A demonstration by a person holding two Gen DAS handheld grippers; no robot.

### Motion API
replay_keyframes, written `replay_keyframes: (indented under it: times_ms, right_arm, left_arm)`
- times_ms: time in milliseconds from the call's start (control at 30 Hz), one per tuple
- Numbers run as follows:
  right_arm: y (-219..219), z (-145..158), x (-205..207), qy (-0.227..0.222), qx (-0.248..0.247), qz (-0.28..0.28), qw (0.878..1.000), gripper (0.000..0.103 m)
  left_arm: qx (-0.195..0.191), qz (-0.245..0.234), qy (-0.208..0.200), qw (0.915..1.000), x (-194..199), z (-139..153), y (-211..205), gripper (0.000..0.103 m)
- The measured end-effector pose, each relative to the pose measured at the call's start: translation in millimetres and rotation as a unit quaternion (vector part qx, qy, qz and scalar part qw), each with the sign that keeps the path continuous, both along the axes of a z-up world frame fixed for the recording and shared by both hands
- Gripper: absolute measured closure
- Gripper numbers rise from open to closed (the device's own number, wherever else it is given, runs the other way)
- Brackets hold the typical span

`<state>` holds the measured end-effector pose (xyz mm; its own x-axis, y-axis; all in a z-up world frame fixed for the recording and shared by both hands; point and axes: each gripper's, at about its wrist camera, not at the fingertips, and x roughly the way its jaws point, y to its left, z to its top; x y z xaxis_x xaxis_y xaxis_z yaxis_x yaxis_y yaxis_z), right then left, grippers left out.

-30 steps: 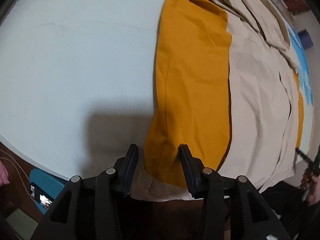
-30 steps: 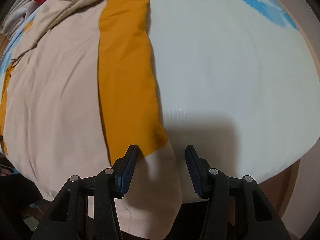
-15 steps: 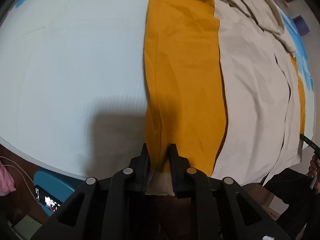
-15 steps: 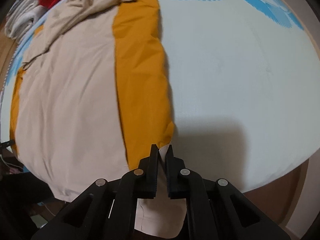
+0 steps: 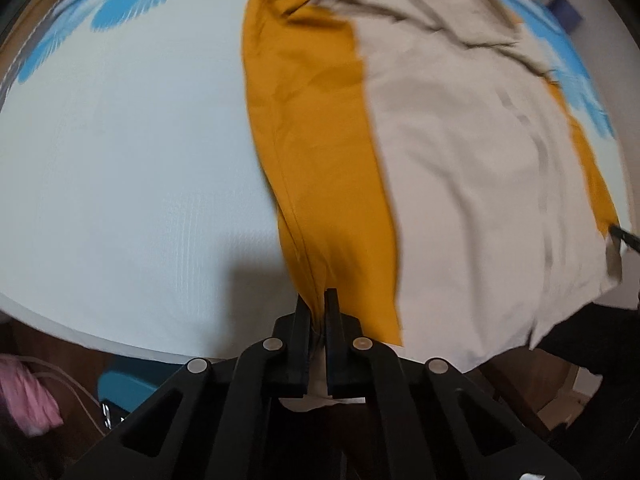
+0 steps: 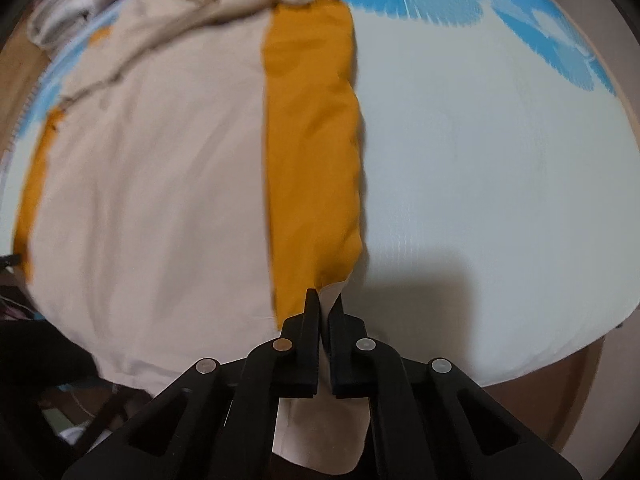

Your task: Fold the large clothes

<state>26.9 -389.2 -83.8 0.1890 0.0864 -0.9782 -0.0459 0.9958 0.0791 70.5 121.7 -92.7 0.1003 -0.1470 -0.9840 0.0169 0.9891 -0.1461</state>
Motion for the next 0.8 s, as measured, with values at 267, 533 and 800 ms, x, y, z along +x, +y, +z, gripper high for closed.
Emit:
replay_keyframes:
  times_ms: [267,533,800]
  right_arm:
    - [-11.9,73.1,6.6,-0.055,0.054,-0.009,0.997,0.1]
    - [-23.2,116.8,-15.1,-0.075,0.075,-0.007,0.994,0.101]
    - [-40.7,170.5,-87.8,-0.101,0.103,-0.007,0.99,0.101]
  left_arm:
    - [-0.029,-0.046,-0.053,0.9971,0.4,66.9,2.5,0.1]
    - [-0.056,-0.085,-0.057,0.9932,-19.7,95.8,11.8,0.1]
    - [-0.116,-0.061,-0.066,0.9892,-36.5,117.2,40.1,0.1]
